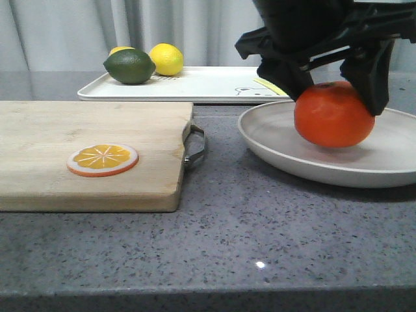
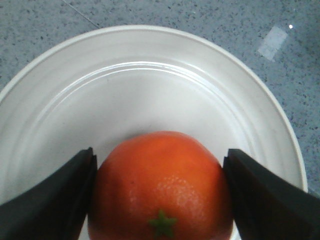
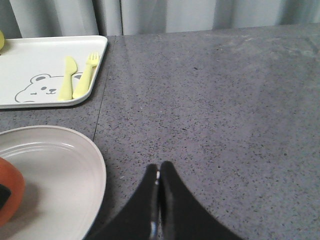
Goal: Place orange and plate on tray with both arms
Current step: 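Lift the orange with the left gripper and carry it over the white plate, then lower the orange onto the plate, open the left gripper and withdraw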
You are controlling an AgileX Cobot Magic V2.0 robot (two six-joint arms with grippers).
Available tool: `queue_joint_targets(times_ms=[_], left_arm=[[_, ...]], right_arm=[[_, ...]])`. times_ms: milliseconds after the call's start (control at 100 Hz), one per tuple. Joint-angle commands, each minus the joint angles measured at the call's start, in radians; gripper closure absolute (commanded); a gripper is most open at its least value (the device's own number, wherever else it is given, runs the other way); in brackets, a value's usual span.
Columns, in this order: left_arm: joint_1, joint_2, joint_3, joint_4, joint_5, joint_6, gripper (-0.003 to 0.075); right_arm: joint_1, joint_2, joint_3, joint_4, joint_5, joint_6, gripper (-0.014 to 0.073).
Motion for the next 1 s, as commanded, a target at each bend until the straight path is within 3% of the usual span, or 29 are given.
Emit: queue_joint_targets(times_ms=[0,170,420,660,860,990], left_arm=[[-0.010,-0.048,-0.035,-0.016,-0.055,-0.001,0.0424],[-0.008,-0.040,-0.035,-0.016,-0.057,-0.001,0.0403],[-0.008,-0.038,-0.035,-0.016,-0.062,-0.001,0.0205],[-0.008,-0.040,-0.035,-0.016,-0.062,-0.001,0.0197],[-0.003,-0.042,-0.035,-0.016,-0.062,-0.001,0.0122],[-0.003,-0.042,-0.037,-0.016,-0.060,-0.001,0.0118]], right_arm=[[-0.006,0.009,-0.040,-0.015,-0.069,-0.004,0.0657],[-0.006,0.009,-0.040,-0.015,-0.068,-0.004,0.0657],[-0.006,0.009,-0.040,-0.015,-0.067,-0.004,0.0657],[-0.006,0.009,-0.040,-0.015,-0.067,-0.004,0.0657],[-0.006,0.009,-0.040,-0.015,-0.067,-0.004,0.0657],[-0.006,0.009,-0.040,-0.015,-0.067,-0.004,0.0657]])
